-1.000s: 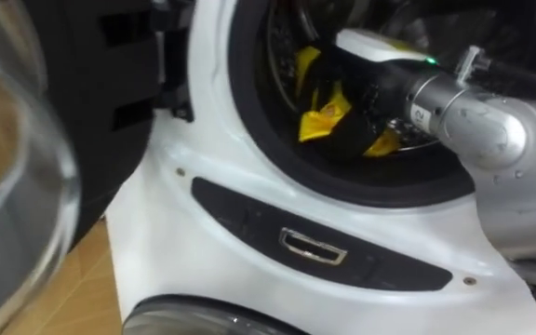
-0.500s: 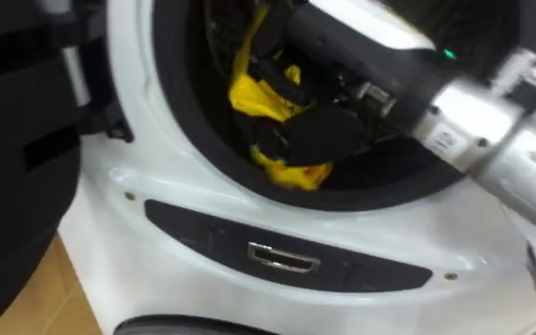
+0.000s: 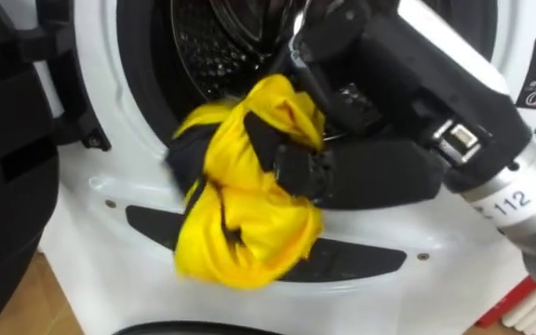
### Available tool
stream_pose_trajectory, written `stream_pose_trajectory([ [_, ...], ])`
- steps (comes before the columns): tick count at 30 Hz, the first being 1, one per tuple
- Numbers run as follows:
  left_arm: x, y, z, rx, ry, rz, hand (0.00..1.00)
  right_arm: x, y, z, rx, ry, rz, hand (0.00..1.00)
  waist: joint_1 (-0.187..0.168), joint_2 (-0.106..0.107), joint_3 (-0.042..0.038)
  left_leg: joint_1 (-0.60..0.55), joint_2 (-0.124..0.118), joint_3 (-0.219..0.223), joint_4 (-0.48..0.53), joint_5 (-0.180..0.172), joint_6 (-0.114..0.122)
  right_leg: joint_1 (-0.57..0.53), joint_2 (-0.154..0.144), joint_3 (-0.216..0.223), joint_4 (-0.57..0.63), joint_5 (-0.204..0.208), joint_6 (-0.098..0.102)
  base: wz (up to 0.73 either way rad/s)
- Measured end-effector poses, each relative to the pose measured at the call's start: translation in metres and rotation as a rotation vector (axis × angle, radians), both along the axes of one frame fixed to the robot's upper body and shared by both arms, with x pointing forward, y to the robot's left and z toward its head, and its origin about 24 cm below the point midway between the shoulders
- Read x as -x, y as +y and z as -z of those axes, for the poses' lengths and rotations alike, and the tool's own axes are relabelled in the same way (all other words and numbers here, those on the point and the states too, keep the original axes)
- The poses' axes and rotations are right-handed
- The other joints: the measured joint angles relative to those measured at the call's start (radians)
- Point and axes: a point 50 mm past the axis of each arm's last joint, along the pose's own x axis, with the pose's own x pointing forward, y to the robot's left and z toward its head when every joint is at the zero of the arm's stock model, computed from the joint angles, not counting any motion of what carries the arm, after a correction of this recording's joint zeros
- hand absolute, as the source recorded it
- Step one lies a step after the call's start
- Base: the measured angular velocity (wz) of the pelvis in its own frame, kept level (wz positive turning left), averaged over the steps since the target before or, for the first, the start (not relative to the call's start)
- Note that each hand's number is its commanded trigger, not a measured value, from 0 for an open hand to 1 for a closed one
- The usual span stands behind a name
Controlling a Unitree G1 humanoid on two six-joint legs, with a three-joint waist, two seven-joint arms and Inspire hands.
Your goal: Pick clothes from washing machine
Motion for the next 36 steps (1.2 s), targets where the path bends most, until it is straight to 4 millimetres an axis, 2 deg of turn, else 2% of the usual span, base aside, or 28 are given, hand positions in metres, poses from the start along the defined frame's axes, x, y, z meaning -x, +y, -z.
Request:
stream_pose_trajectory([
  [5,-0.002,0.000,0.000,0.004,-0.021,0.005,0.00,0.003,-0.001,0.004,-0.045,0.029,-0.044,1.00,0.002,0.002,0.0013,0.003,0.001,0.011,-0.001,0.000,0.000,-0.001,0.001,0.008,0.001,0.000,0.000,-0.03],
  [11,0.004,-0.001,0.001,0.010,-0.006,0.002,0.00,0.009,-0.005,0.013,-0.162,0.128,-0.148,1.00,-0.001,0.019,0.0096,0.006,0.003,0.025,-0.001,-0.006,0.004,-0.001,0.003,0.018,0.001,0.000,0.002,-0.05],
  [13,0.007,-0.001,0.001,0.009,0.000,0.004,0.00,0.010,-0.008,0.015,-0.168,0.141,-0.153,1.00,-0.006,0.028,0.0079,0.001,0.003,0.024,0.002,-0.010,0.006,-0.005,0.004,0.018,0.001,-0.001,0.003,0.00],
  [14,0.006,-0.001,0.001,0.008,0.000,0.010,0.00,0.011,-0.012,0.015,-0.174,0.145,-0.150,1.00,-0.008,0.034,0.0027,-0.005,0.003,0.024,0.002,-0.010,0.006,-0.010,0.003,0.017,0.001,-0.001,0.004,0.00],
  [17,0.007,-0.001,0.001,0.009,0.001,0.005,0.00,0.014,-0.026,0.016,-0.233,0.165,-0.156,1.00,-0.017,0.044,-0.0009,-0.007,0.001,0.025,0.002,-0.010,0.007,-0.013,-0.001,0.011,0.002,0.000,0.005,0.00],
  [22,0.005,-0.001,0.002,0.041,0.007,0.004,0.00,0.017,-0.032,0.014,-0.227,0.152,-0.163,1.00,-0.037,0.056,0.0052,0.012,0.002,0.044,0.001,-0.010,0.006,-0.006,0.000,0.025,0.003,0.000,0.005,-0.09],
  [25,0.002,0.000,0.001,0.044,-0.007,-0.003,0.00,0.021,-0.044,0.022,-0.237,0.176,-0.096,1.00,-0.054,0.047,0.0031,0.015,0.003,0.050,0.002,-0.010,0.007,-0.013,0.000,0.030,0.003,0.000,0.005,-0.04],
  [29,0.003,0.001,0.001,0.043,-0.005,-0.013,0.00,0.023,-0.067,0.036,-0.227,0.231,0.045,1.00,-0.092,0.048,0.0044,0.011,0.005,0.082,0.001,-0.010,0.007,-0.018,0.003,0.065,0.005,0.004,0.010,-0.20],
  [31,0.003,0.003,0.000,0.038,-0.005,-0.021,0.00,0.024,-0.074,0.037,-0.232,0.235,0.082,1.00,-0.113,0.050,0.0051,0.012,0.007,0.089,0.001,-0.014,0.011,-0.022,0.007,0.077,0.005,0.005,0.012,-0.24],
  [34,-0.001,0.005,0.000,0.034,-0.021,-0.014,0.00,0.026,-0.077,0.039,-0.228,0.245,0.080,1.00,-0.132,0.049,0.0062,0.028,0.016,0.128,-0.004,-0.020,0.012,-0.031,0.017,0.109,0.004,0.013,0.010,-0.32],
  [36,-0.004,0.004,0.000,0.038,-0.031,-0.010,0.00,0.028,-0.091,0.038,-0.248,0.238,0.136,1.00,-0.154,0.053,0.0066,0.028,0.017,0.143,-0.002,-0.028,0.015,-0.035,0.020,0.125,0.006,0.017,0.013,-0.23],
])
